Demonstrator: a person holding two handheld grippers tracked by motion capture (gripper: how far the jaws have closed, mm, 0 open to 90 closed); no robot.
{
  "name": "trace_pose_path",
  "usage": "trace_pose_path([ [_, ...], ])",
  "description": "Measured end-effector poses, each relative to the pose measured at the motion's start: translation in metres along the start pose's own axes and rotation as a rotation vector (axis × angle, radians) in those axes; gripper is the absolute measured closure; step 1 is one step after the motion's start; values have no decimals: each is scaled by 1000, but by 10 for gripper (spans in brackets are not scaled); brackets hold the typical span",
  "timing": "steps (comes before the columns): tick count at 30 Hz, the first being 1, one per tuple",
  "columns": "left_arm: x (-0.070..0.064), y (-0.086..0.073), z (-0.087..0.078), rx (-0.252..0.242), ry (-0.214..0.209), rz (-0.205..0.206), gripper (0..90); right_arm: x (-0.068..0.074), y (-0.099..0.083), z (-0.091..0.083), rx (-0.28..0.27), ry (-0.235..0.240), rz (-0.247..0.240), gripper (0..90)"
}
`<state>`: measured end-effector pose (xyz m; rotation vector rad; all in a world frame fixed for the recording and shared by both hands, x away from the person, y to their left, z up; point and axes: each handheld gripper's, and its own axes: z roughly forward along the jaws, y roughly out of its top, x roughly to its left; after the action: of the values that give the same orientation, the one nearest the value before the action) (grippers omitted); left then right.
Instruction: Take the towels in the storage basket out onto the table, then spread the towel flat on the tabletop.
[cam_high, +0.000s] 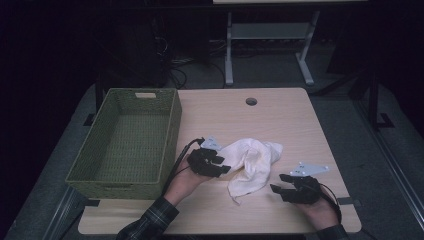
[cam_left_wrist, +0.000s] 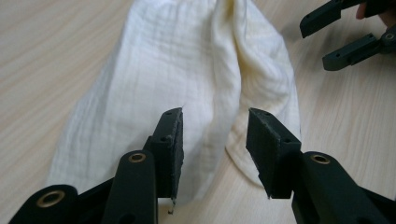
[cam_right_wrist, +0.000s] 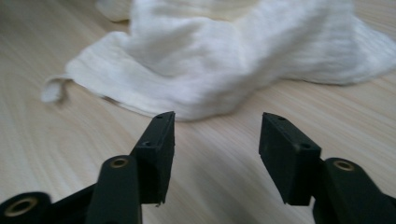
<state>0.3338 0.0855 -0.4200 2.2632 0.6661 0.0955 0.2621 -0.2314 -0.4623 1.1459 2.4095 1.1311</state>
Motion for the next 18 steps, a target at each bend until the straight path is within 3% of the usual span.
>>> trace_pose_path([
  [2,-3,-4,5,15,-2,1,547,8,4,5,-1,23,-18,498],
  [3,-3,-5,7,32,0,22,538,14,7,8,2,33,-30,521],
  [6,-6,-6,13,32,10,24,534,25,14,15,1,59,-68,584],
  [7,-5,-6,14,42,20,45,533,28,17,17,0,74,-77,606],
  [15,0,-11,27,53,43,32,559,48,28,41,37,175,-108,741],
  [18,1,-11,32,62,49,33,598,52,30,47,38,182,-124,798],
])
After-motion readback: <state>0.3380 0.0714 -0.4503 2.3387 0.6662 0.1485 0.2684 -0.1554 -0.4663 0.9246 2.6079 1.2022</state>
